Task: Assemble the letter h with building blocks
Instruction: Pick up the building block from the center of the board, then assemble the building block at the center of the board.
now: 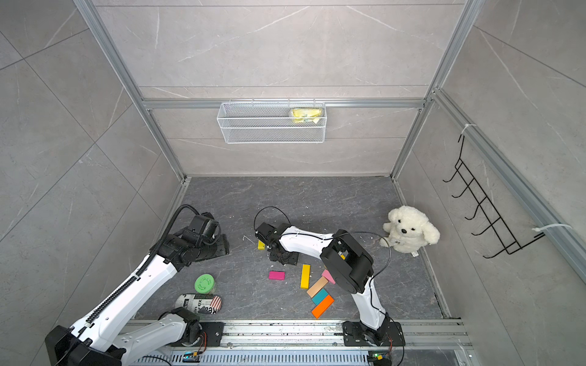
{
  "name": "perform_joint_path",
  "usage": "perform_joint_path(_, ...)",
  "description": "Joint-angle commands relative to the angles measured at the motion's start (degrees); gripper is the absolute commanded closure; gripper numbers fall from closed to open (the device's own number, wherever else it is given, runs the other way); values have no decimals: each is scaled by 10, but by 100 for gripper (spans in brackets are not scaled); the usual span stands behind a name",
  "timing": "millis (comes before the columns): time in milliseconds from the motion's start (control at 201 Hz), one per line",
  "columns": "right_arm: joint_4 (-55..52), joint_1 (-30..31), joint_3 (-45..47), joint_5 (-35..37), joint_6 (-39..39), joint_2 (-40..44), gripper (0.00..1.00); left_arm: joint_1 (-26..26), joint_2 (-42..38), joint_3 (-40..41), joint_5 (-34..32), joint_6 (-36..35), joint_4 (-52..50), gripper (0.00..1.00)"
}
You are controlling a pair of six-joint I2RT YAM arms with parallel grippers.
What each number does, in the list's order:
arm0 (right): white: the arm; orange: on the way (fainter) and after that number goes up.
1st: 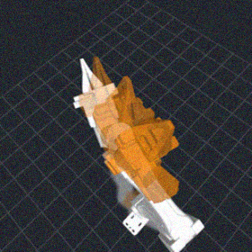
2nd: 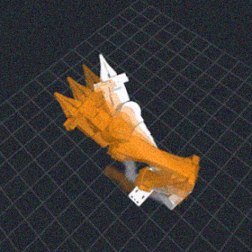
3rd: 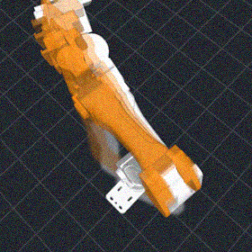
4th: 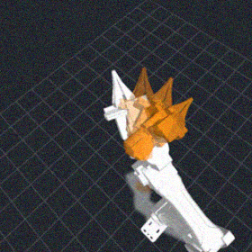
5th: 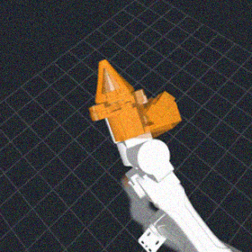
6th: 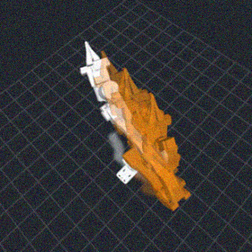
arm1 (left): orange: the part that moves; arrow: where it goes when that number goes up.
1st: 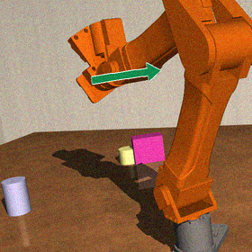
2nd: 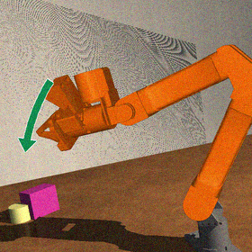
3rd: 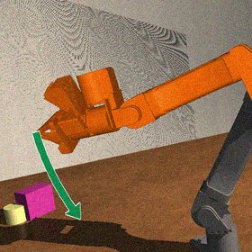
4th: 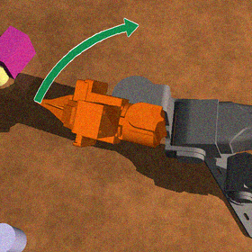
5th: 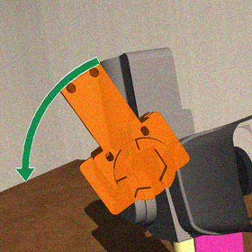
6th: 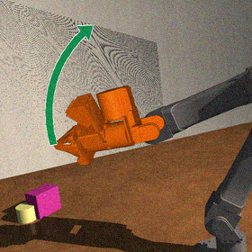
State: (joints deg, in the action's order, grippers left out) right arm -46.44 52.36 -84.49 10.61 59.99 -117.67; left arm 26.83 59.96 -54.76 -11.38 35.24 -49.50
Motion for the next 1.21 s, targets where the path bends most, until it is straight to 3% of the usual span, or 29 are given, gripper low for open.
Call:
perform_joint_path(0, 11, -3, 10, -8, -60, -10, 47, -5, 4, 1, 8, -5, 13, 37)
perform_joint_path(189, -30, 35, -10, -2, -82, 19, 51, -37, 4, 24, -9, 31, -3, 37)
perform_joint_path(533, -120, 92, -239, 10, -63, -121, 51, -173, -30, 74, 142, 76, 19, 39)
perform_joint_path(732, -198, 95, -336, 57, -60, -186, 51, -177, -31, 79, 154, 59, 13, 41)
perform_joint_path(1204, -161, 66, -330, 17, -84, -206, 50, -177, -12, 80, 165, 46, 25, 42)
